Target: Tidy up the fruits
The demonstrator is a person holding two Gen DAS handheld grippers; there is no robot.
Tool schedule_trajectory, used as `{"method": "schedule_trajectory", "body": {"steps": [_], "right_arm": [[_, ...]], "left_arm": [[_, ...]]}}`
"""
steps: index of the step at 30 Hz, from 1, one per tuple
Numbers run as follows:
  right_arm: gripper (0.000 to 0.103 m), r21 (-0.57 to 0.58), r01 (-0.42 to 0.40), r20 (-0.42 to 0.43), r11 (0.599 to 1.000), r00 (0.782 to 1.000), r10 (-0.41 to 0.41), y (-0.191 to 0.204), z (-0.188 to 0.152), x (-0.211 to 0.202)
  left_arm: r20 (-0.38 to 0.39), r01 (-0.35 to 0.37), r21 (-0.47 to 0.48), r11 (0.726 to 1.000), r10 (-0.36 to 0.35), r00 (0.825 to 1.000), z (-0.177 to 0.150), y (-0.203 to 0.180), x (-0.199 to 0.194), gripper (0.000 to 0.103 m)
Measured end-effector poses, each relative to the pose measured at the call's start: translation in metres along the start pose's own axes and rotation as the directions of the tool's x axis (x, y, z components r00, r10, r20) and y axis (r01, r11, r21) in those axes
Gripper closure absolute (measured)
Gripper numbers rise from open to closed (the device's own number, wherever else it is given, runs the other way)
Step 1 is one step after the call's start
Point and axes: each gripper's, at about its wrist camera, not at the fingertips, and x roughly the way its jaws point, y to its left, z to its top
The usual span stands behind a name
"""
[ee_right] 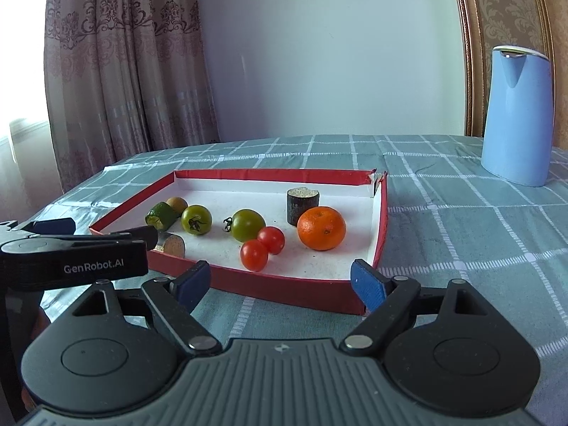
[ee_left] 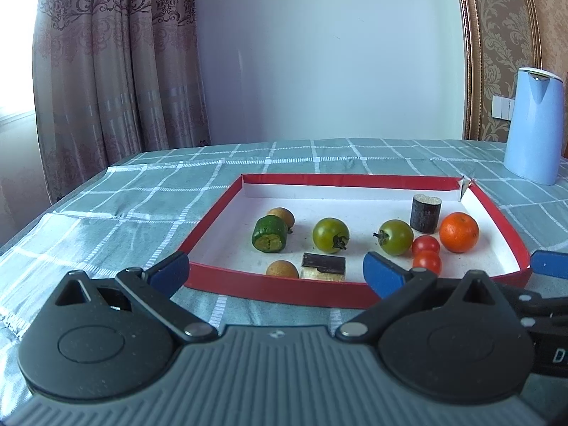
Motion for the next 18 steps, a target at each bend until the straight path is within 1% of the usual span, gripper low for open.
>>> {"method": "schedule_trajectory", "body": {"steps": [7, 11, 14, 18], "right_arm": [[0.017, -0.017, 0.007, -0.003, 1.000, 1.000, -0.007, 0.002, -0.001, 0.000], [0.017, 0.010, -0.017, -0.009, 1.000, 1.000, 0.017, 0.000, -0.001, -0.002], [0.017, 0.023, -0.048, -0.025, 0.999, 0.998, 0.049, 0.000, -0.004, -0.004], [0.017, -0.009, -0.028, -0.066, 1.000, 0.997, 0.027, 0.006, -0.006, 0.003]], "left_arm": [[0.007, 0.002, -0.003, 1.000, -0.002, 1.000, -0.001, 0.000, -0.002, 0.000], [0.009, 0.011, -0.009, 1.000, -0.011, 1.000, -0.002, 0.002, -0.006, 0.000], [0.017, 0.011, -0.003, 1.000, -0.011, 1.000, -0.004, 0.002, -0.010, 0.000], [0.026, 0.015, 0.003, 1.000, -0.015, 1.000, -0.005, 0.000, -0.012, 0.000]]}}
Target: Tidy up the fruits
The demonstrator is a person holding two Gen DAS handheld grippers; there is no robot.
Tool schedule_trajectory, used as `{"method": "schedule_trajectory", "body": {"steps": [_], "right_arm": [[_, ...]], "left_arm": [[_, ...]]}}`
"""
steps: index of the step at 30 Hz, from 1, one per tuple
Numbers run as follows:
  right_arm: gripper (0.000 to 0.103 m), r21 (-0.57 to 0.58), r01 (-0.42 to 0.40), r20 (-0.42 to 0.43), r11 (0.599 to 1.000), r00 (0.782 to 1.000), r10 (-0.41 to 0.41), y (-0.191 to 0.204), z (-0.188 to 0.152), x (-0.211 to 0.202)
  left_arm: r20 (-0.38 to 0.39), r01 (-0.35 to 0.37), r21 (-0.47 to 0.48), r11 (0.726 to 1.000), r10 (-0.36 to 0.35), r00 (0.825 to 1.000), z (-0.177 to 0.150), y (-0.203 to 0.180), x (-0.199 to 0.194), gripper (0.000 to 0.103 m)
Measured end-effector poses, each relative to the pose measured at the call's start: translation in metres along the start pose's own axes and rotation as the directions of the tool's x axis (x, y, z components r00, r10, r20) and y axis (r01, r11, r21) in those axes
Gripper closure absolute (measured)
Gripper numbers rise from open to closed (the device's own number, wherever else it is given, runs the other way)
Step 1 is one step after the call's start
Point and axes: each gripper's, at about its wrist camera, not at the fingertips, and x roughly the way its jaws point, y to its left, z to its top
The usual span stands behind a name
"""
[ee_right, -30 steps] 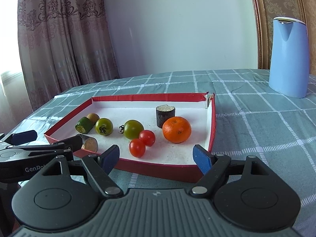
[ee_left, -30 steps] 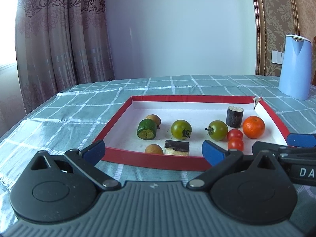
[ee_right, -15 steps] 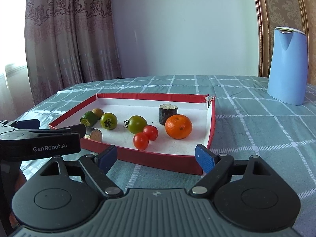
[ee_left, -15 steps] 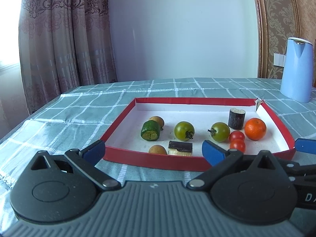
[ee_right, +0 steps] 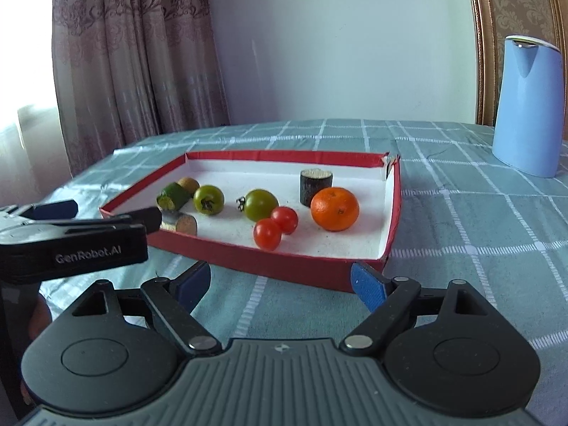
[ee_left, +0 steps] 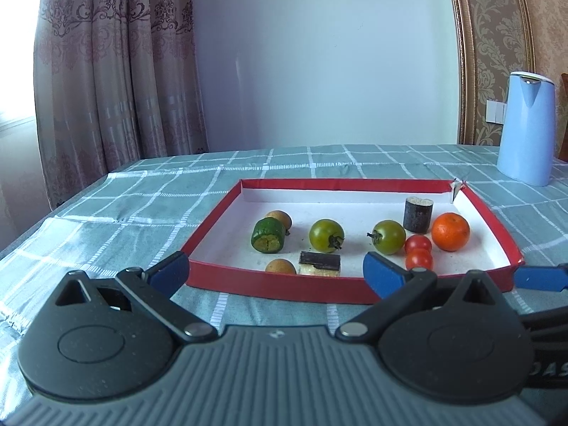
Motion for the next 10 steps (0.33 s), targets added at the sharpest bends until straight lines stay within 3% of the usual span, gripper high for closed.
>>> {"method": "schedule_trajectory", "body": {"steps": [10], "right_arm": [[0.016, 0.017, 0.026, -0.106, 1.000, 0.994, -0.024, 0.002, -0.001, 0.021]], "left_arm": [[0.027, -0.029, 0.032, 0.999, 0.028, 0.999, -0.002, -0.005, -0.002, 0.000]]}}
